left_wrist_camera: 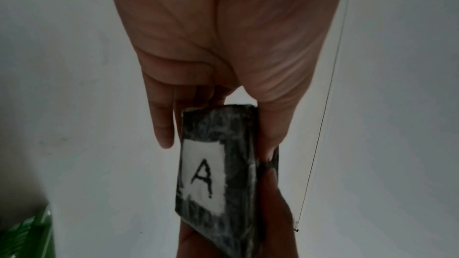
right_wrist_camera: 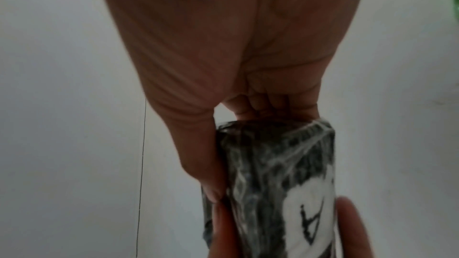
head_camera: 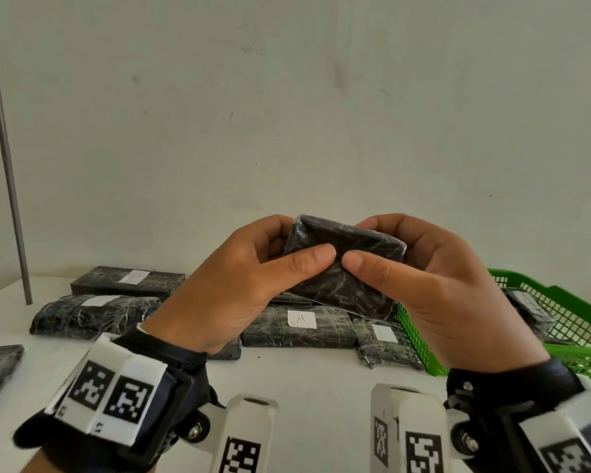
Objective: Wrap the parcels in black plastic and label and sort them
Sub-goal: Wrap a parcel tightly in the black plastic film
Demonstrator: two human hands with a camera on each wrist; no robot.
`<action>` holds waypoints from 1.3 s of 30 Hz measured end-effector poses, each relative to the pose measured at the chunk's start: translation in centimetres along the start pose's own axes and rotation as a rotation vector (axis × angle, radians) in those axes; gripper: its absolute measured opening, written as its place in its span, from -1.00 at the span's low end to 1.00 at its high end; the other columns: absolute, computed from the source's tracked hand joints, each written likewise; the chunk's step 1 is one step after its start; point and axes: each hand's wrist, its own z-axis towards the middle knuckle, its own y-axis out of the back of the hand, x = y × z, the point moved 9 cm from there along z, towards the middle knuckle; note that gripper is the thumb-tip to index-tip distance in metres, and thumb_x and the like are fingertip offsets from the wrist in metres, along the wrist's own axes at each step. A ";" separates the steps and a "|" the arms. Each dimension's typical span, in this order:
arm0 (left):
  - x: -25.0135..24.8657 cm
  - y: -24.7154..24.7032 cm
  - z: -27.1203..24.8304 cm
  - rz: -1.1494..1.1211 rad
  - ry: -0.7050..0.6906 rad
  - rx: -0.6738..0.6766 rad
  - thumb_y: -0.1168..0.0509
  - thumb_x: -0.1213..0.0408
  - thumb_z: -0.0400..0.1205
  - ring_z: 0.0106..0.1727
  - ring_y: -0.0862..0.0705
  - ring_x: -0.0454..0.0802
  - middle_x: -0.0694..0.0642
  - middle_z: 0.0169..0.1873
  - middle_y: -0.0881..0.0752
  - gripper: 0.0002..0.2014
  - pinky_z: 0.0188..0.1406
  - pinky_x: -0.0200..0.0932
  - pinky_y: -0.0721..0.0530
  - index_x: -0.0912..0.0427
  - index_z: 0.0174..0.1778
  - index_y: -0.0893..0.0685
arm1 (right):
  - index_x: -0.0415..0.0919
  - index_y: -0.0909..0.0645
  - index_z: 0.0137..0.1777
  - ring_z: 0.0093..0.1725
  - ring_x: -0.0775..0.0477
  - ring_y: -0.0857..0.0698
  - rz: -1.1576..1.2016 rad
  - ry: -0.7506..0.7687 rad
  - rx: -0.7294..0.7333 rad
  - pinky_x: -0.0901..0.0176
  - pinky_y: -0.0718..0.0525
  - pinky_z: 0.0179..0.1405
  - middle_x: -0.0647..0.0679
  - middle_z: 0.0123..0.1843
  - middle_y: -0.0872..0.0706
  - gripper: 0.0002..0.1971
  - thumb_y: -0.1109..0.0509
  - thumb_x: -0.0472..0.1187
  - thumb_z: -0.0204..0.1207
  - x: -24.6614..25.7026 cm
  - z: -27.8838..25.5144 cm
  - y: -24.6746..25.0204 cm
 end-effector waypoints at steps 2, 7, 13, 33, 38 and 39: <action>-0.5 0.2 0.0 -0.014 -0.041 0.010 -0.56 0.04 0.45 0.20 -0.84 0.13 0.18 0.12 -0.86 -0.53 0.17 -0.10 -0.79 0.18 0.22 -0.77 | -0.29 -0.70 0.24 -0.04 -0.12 -0.89 -0.040 0.006 0.011 0.19 -0.82 -0.12 -0.13 -0.01 -0.89 -0.47 -0.76 -0.25 0.28 0.0 0.0 -0.1; -1.6 0.1 -0.3 0.030 -0.130 0.043 -0.65 -0.02 0.41 0.26 -0.79 0.12 0.13 0.14 -0.82 -0.54 0.23 -0.04 -0.76 0.01 0.18 -0.75 | -0.21 -0.73 0.23 0.17 -0.27 -0.89 -0.150 0.022 0.031 -0.26 -0.84 0.23 -0.21 0.14 -0.90 -0.52 -0.71 -0.19 0.30 0.0 -0.1 -0.3; -1.1 -0.4 -0.4 -0.033 -0.071 0.093 -0.73 -0.08 0.29 0.21 -0.83 0.13 0.16 0.16 -0.84 -0.36 0.08 -0.11 -0.81 0.06 0.24 -0.73 | -0.02 -0.69 0.08 0.17 -0.19 -0.87 -0.287 0.067 0.071 -0.34 -0.84 0.20 -0.11 0.11 -0.89 -0.55 -0.78 -0.08 0.24 0.7 -0.5 -0.9; 1.1 0.1 -0.5 0.031 0.207 0.009 -0.50 -0.25 0.53 0.08 -0.87 0.07 0.15 0.02 -0.89 -0.50 0.28 0.15 -0.80 0.11 0.15 -0.84 | 0.38 -0.50 0.22 0.14 0.07 -0.78 -0.668 0.091 0.107 0.07 -0.83 0.14 0.15 0.21 -0.68 -0.44 -0.66 -0.19 0.42 0.1 -0.2 -1.8; 0.0 1.6 -0.4 0.025 0.106 -0.111 -0.55 -0.01 0.48 0.11 -0.88 0.08 0.09 0.05 -0.89 -0.64 0.29 0.17 -0.74 0.06 0.13 -0.82 | 0.67 -0.26 0.46 0.14 -0.03 -0.89 -0.418 -0.114 0.241 -0.12 -0.82 0.22 0.20 0.25 -0.77 -0.15 -0.70 0.22 0.29 -1.2 -0.8 -2.3; 0.1 1.6 -0.3 0.004 0.106 -0.115 -0.52 0.02 0.47 0.09 -0.88 0.06 0.08 0.03 -0.88 -0.65 0.26 0.14 -0.75 0.07 0.12 -0.80 | 0.64 -0.27 0.51 0.12 -0.08 -0.90 -0.395 -0.112 0.203 -0.18 -0.78 0.28 0.14 0.26 -0.78 -0.19 -0.62 0.35 0.31 -1.2 -0.7 -2.1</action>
